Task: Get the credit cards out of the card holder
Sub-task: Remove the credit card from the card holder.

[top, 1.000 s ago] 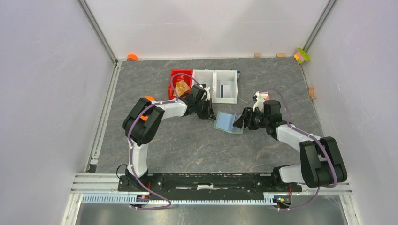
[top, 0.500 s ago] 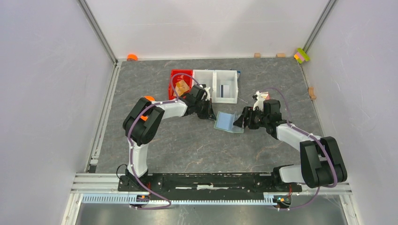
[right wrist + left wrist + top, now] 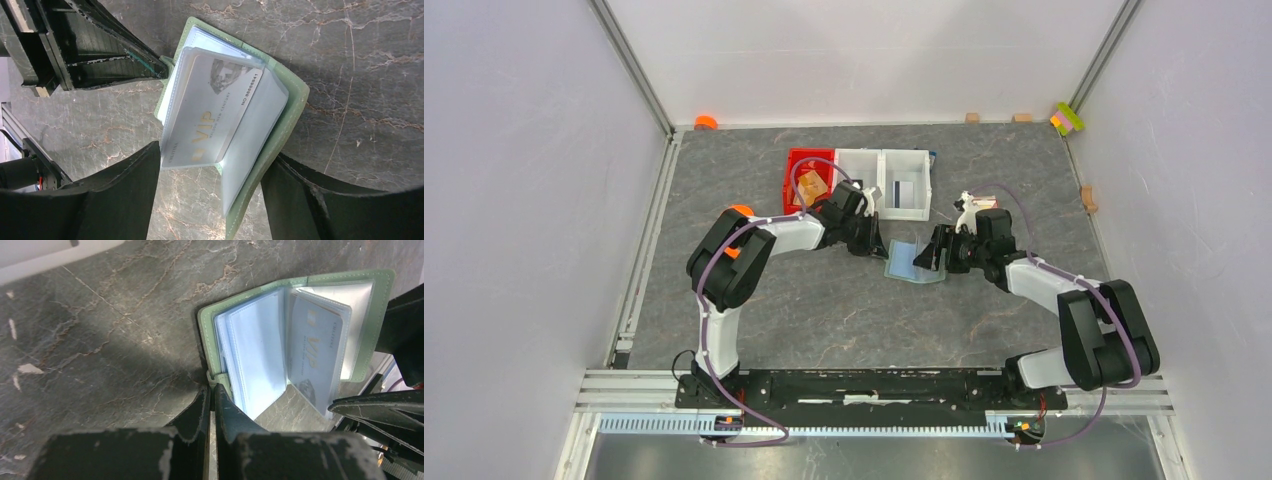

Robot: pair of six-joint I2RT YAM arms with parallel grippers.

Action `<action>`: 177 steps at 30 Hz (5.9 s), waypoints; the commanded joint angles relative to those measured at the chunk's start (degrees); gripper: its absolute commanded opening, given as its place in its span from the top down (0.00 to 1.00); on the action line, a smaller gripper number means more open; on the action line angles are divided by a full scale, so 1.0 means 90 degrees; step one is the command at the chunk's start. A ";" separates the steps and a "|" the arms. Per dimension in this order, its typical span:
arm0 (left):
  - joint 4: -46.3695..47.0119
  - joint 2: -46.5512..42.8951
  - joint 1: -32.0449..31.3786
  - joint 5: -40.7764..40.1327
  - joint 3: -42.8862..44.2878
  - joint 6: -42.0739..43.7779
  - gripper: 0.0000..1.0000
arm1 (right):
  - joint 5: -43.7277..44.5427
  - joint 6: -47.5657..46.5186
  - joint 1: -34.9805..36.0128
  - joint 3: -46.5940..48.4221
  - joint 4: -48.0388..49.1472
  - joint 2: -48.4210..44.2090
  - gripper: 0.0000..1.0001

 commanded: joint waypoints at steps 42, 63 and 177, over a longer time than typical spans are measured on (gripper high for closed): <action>0.2848 0.0229 -0.0033 0.2073 -0.0567 -0.1181 0.52 | 0.0051 0.0329 0.0086 -0.0276 0.0643 0.0023 0.72; 0.2375 0.0231 -0.0025 0.1795 -0.0454 -0.0866 0.90 | 0.0614 -0.0651 -0.0031 -0.0162 -0.0078 -0.0008 0.02; 0.8002 0.1029 0.0226 0.2997 -0.1316 -0.5036 0.74 | -0.1403 0.4150 -0.0495 -0.2804 0.7426 0.0036 0.63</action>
